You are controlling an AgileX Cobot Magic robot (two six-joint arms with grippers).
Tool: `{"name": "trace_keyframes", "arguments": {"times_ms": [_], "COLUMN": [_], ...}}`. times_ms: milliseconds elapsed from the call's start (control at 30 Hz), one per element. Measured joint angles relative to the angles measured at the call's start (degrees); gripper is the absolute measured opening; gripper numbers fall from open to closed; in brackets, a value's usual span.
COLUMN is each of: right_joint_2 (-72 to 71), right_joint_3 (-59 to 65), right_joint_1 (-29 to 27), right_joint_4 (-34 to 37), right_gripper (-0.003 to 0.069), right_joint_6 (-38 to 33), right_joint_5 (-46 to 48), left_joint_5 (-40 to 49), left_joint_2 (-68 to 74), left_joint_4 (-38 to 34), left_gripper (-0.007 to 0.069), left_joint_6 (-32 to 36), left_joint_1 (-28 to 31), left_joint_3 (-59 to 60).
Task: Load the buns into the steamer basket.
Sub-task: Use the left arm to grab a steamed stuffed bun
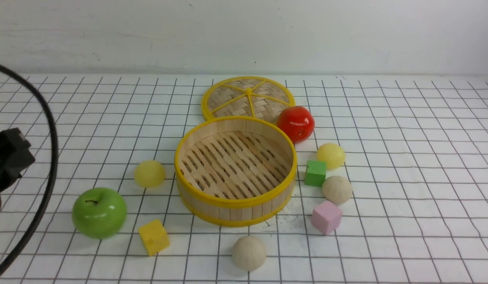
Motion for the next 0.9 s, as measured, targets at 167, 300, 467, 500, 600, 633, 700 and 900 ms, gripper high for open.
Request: {"name": "trace_keyframes", "arguments": {"times_ms": [167,300,467,500,600,633,700,900], "right_joint_2": [0.0,0.0,0.0,0.0,0.0,0.0,0.0,0.0], "right_joint_3": [0.0,0.0,0.0,0.0,0.0,0.0,0.0,0.0], "right_joint_1": [0.0,0.0,0.0,0.0,0.0,0.0,0.0,0.0], "right_joint_4": [0.0,0.0,0.0,0.0,0.0,0.0,0.0,0.0], "right_gripper": [0.0239,0.0239,0.0239,0.0239,0.0239,0.0239,0.0239,0.0239], "right_joint_6": [0.0,0.0,0.0,0.0,0.0,0.0,0.0,0.0], "right_joint_5": [0.0,0.0,0.0,0.0,0.0,0.0,0.0,0.0], "left_joint_5": [6.78,6.04,-5.36,-11.32,-15.34,-15.87,-15.76,-9.3], "left_joint_2": [7.91,13.6,18.23,20.66,22.75,23.36,23.49,23.49], "left_joint_4": [-0.08,-0.41,-1.93,-2.56,-2.98,-2.98,-2.98,-5.56], "left_gripper": [0.0238,0.0238,0.0238,0.0238,0.0238,0.0238,0.0238,0.0238], "left_joint_6": [3.86,6.7,6.96,7.04,7.1,7.14,7.14,7.14], "left_joint_1": [0.0,0.0,0.0,0.0,0.0,0.0,0.0,0.0], "left_joint_3": [-7.38,-12.85,-13.85,-13.82,-13.82,-13.82,-13.82,-13.86]}}
